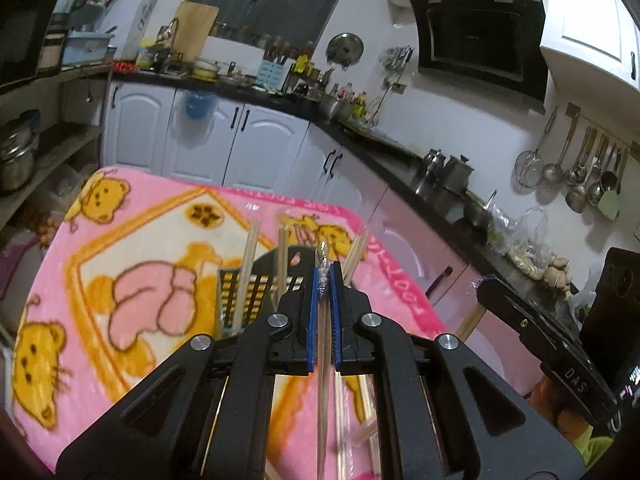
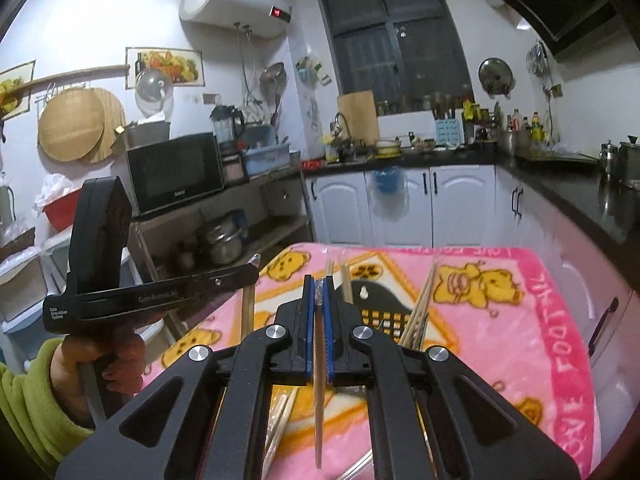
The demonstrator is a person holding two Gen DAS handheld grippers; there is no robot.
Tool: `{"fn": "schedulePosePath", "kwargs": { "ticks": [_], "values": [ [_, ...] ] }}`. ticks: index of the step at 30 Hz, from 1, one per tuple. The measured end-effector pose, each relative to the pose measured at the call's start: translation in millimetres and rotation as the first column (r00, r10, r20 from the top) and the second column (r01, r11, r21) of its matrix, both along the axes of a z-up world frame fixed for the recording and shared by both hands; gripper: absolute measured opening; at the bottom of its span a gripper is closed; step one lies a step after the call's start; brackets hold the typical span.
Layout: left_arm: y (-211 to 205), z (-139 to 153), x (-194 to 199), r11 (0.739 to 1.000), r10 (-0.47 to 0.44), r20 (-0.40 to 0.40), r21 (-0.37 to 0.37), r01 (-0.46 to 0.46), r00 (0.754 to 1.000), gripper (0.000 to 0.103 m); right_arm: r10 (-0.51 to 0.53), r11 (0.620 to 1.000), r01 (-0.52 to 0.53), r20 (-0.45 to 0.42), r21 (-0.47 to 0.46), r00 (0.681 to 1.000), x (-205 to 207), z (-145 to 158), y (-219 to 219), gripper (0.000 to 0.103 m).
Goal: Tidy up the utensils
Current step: 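Lift both held chopstick pairs and carry them above the green caddy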
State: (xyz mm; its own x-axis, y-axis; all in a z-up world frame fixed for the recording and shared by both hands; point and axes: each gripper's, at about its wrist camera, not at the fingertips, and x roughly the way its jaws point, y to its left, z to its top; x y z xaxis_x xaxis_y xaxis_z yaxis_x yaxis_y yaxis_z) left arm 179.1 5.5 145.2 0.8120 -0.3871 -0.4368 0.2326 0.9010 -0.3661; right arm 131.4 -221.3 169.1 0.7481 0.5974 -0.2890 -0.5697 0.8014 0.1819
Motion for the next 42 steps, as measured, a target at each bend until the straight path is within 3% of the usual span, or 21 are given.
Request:
{"fn": "schedulePosePath", "kwargs": {
  "ticks": [21, 42],
  "values": [
    [-11, 54, 34, 0.997, 0.072, 0.152, -0.006, -0.072, 0.986, 0.003, -0.074, 0.997, 0.072, 0.073, 0.022, 0.995, 26, 27, -12, 0.004],
    [-26, 90, 65, 0.997, 0.08, 0.253, -0.001, -0.082, 0.964, 0.003, -0.127, 0.992, 0.124, 0.236, 0.025, 0.964, 45, 76, -6, 0.004]
  ]
}}
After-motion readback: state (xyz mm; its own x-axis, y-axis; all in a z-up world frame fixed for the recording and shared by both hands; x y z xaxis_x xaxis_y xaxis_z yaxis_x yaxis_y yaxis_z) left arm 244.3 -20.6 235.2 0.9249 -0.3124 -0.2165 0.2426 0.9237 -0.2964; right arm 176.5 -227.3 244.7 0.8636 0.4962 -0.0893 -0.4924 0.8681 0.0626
